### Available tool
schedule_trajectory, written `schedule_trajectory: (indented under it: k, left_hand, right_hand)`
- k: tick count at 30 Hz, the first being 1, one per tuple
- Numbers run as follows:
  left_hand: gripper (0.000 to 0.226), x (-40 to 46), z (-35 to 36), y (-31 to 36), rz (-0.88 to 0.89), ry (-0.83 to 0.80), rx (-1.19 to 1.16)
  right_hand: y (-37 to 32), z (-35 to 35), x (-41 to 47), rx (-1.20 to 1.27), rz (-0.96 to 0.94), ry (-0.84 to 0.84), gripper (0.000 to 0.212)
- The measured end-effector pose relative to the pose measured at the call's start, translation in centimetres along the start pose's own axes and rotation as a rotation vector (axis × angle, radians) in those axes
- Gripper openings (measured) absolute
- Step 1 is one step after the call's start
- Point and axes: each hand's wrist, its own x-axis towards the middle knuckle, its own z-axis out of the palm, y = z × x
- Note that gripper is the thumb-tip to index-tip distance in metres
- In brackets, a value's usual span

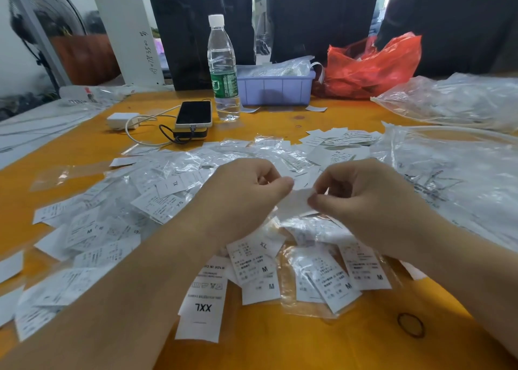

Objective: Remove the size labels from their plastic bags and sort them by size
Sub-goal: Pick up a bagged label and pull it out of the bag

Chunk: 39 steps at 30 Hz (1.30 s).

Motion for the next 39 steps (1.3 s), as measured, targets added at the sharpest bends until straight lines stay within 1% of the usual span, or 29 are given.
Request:
schedule_trajectory:
  k: [3, 5, 6, 8, 10, 12, 15, 19, 21, 23, 25, 28, 30, 31, 32, 35, 37, 39]
  left_hand:
    - [0.027, 0.1, -0.2, 0.1, 0.028, 0.092, -0.097]
    - [0.033, 0.2, -0.4, 0.3, 0.038, 0.128, -0.194]
    - [0.036, 0.1, -0.5, 0.4, 0.028, 0.111, -0.269]
    - [0.039, -0.1, -0.5, 0.8, -0.002, 0.025, -0.412]
    - [0.034, -0.3, -0.3, 1.0, 0.008, -0.044, -0.482]
    - [0.025, -0.3, -0.2, 1.2, 0.016, -0.049, -0.559]
    - [0.009, -0.3, -0.3, 1.2, -0.021, -0.012, -0.726]
    - [0.022, -0.1, -0.4, 1.2, -0.062, -0.019, -0.899]
    - [0.023, -0.2, -0.4, 1.3, -0.063, -0.067, -0.928]
    - [0.022, -0.2, -0.4, 1.3, -0.06, -0.08, -0.937]
    - [0.026, -0.2, -0.4, 1.3, -0.065, -0.054, -0.939]
    - [0.036, -0.2, -0.4, 1.1, -0.044, -0.011, -0.896]
    - [0.038, -0.3, -0.3, 1.1, -0.006, -0.009, -0.829]
    - [0.036, -0.3, -0.3, 1.1, 0.001, -0.018, -0.814]
    - [0.033, -0.3, -0.3, 1.0, 0.003, -0.029, -0.807]
    - [0.023, -0.3, -0.3, 1.0, -0.011, -0.037, -0.795]
    - [0.018, -0.3, -0.3, 0.9, -0.034, -0.047, -0.819]
    - [0.011, -0.3, -0.4, 0.9, -0.044, -0.091, -0.816]
  right_hand:
    - [-0.2, -0.6, -0.1, 0.206, -0.087, 0.116, 0.009]
    - [-0.5, -0.8, -0.3, 0.237, -0.151, 0.182, 0.006]
    - [-0.5, -0.8, -0.4, 0.23, -0.173, 0.202, 0.004]
    - [-0.5, -0.7, -0.6, 0.208, -0.186, 0.22, 0.003]
    - [-0.6, -0.6, -0.6, 0.234, -0.182, 0.233, 0.005]
    - [-0.5, -0.7, -0.6, 0.288, -0.166, 0.255, 0.008]
    - [-0.8, -1.0, -0.6, 0.323, -0.151, 0.264, 0.011]
    - [-1.3, -1.1, -0.9, 0.357, -0.159, 0.226, 0.011]
    - [-1.4, -1.1, -1.0, 0.37, -0.161, 0.191, 0.01]
    - [-1.3, -1.1, -1.0, 0.416, -0.166, 0.149, 0.012]
    - [-1.2, -1.2, -0.8, 0.481, -0.146, 0.09, 0.013]
    - [-1.2, -1.2, -0.4, 0.616, -0.033, -0.004, 0.012]
    - [-1.1, -1.1, -0.2, 0.706, 0.051, -0.058, 0.027]
    - [-1.1, -1.0, -0.2, 0.729, 0.081, -0.078, 0.034]
    - [-1.1, -0.9, -0.2, 0.727, 0.1, -0.087, 0.037]
    - [-0.9, -0.7, -0.1, 0.661, 0.1, -0.061, 0.032]
    - [-0.8, -0.5, -0.1, 0.657, 0.082, -0.054, 0.035]
    - [-1.0, -0.4, -0.2, 0.656, 0.076, -0.059, 0.037]
